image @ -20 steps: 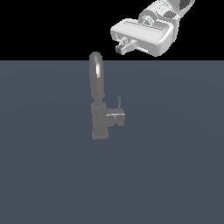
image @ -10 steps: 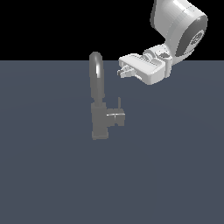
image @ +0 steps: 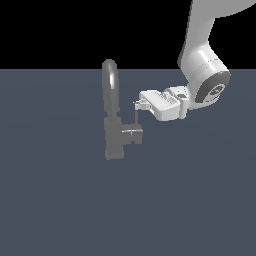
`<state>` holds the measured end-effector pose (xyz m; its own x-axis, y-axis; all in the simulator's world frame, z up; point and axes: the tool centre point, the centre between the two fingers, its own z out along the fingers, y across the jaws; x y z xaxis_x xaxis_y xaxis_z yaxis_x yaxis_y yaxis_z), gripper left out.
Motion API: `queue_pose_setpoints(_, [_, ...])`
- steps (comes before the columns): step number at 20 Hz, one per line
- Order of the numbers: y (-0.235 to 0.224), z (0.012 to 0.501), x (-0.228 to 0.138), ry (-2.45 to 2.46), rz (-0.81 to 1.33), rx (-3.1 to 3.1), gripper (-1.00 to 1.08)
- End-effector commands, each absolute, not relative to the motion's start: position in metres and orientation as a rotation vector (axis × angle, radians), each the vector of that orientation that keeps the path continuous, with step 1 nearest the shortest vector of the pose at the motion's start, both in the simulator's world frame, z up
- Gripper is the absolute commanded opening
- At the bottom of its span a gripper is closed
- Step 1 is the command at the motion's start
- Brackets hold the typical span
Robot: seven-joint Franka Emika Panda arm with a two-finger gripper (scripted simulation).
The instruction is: Turn on the faucet by rotating a designated handle.
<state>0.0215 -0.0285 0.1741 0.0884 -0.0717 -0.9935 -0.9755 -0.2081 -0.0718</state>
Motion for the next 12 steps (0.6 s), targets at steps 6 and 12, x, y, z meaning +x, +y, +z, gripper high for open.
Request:
queue_pose_setpoints(6, [-0.023, 0.147, 0.024, 1.142, 1.298, -1.320, -1.00])
queue_pose_setpoints(12, [-0.022, 0.144, 0.024, 1.146, 1.303, -1.303, -1.00])
